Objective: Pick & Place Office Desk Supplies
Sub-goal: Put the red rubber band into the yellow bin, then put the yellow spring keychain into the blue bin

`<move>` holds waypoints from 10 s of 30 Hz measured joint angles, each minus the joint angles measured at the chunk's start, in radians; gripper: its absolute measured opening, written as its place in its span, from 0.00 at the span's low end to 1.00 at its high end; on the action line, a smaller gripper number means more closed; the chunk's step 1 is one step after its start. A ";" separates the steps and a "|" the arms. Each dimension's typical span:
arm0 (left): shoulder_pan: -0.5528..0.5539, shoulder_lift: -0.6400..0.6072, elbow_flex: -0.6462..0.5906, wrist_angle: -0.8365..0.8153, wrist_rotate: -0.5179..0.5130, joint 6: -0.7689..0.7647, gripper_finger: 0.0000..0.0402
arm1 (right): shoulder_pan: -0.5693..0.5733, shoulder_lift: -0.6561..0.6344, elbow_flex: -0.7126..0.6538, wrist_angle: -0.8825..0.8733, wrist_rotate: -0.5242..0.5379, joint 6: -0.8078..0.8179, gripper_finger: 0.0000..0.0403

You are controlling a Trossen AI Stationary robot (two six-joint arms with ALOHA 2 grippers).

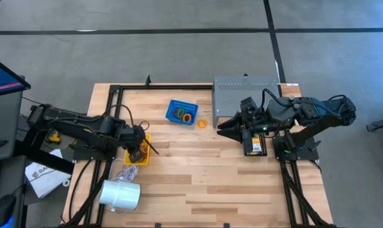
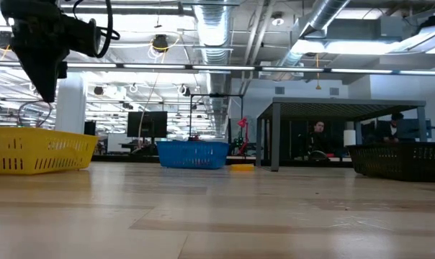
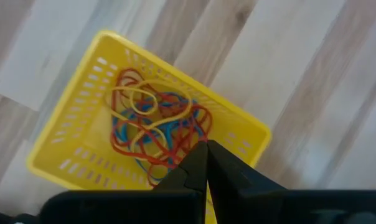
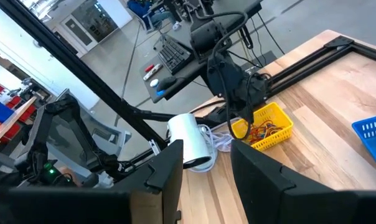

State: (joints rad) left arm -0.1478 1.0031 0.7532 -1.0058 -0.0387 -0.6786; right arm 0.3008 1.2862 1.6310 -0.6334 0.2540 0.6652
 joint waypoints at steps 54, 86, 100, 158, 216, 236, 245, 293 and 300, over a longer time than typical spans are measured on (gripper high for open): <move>0.005 -0.214 0.002 0.704 -0.242 0.067 0.43 | -0.304 0.160 0.000 -0.196 -0.282 -0.172 0.33; 0.005 -0.314 0.001 0.827 -0.365 0.211 0.48 | -0.473 0.871 0.461 -0.704 -0.313 -0.693 0.23; 0.005 -0.314 0.001 0.827 -0.365 0.211 0.49 | -0.479 1.008 0.462 -0.636 -0.282 -0.748 0.23; 0.005 -0.314 0.000 0.853 -0.365 0.201 0.48 | -0.608 1.068 0.247 -0.484 -0.361 -0.697 0.31; 0.005 -0.356 0.001 0.804 -0.294 0.123 0.43 | -0.471 0.820 0.263 -0.634 -0.387 -0.610 0.00; 0.005 -0.356 0.001 0.801 -0.293 0.123 0.43 | -0.418 0.713 0.264 -0.560 -0.398 -0.514 0.00; 0.005 -0.355 0.001 0.800 -0.293 0.124 0.43 | -0.427 0.713 0.264 -0.442 -0.470 -0.480 0.00; 0.005 -0.274 0.000 0.875 -0.293 0.123 0.43 | -0.690 0.880 0.345 -0.124 -0.649 -0.343 0.00; 0.005 -0.274 0.000 0.875 -0.293 0.123 0.43 | -0.687 0.880 0.344 -0.135 -0.646 -0.351 0.00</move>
State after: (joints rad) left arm -0.1429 0.7288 0.7536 -0.1307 -0.3317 -0.5556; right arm -0.3866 2.1662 1.9755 -0.7687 -0.3916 0.3145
